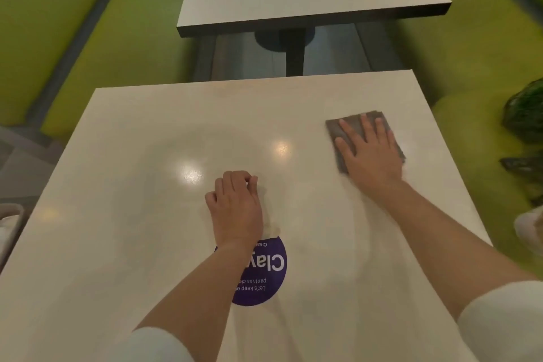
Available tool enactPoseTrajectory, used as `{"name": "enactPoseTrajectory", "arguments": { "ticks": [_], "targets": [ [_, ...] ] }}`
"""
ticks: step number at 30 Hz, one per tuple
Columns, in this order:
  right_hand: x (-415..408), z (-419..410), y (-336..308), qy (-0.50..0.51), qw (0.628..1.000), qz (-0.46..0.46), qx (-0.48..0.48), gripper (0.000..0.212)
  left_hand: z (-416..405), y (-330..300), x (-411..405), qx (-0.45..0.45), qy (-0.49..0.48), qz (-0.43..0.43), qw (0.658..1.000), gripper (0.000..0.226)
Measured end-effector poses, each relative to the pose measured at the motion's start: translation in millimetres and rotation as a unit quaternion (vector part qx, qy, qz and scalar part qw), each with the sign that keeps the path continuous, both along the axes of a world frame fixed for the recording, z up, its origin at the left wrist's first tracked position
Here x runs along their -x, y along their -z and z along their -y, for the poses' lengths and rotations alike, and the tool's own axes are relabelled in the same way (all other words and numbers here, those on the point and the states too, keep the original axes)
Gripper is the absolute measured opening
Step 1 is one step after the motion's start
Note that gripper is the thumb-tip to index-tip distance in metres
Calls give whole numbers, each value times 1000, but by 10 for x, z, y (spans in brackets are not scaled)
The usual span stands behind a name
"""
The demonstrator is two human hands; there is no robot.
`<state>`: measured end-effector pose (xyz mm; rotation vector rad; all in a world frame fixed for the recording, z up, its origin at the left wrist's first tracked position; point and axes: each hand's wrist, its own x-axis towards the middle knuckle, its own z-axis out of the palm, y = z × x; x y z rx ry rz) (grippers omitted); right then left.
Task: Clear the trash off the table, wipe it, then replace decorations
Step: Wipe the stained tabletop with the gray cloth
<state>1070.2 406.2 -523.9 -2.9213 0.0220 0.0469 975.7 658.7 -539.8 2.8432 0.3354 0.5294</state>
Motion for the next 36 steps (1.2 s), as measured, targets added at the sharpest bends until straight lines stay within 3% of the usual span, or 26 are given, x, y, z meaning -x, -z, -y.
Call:
{"name": "enactPoseTrajectory", "arguments": {
  "ticks": [4,8,15,21,27,31,36],
  "targets": [
    [69,682,-33,122,992,-8,26,54,5,6,-10,-3,4,1,1000,23],
    [106,352,-51,199,979,-31,16,52,1,-5,-15,-10,14,2,1000,25],
    [710,-1364,-35,-46,998,-20,-36,48,16,-31,3,40,16,-2,999,31],
    [777,-1246,-20,-152,988,-26,-16,59,13,-40,-6,55,12,7,998,28],
    [695,-64,45,34,999,4,27,55,2,-28,16,29,18,-4,999,22],
    [671,595,3,144,988,-40,31,50,-5,22,-1,-9,21,18,1000,6],
    [739,225,-18,199,978,-59,19,53,3,19,10,-52,10,24,998,9]
  ]
}}
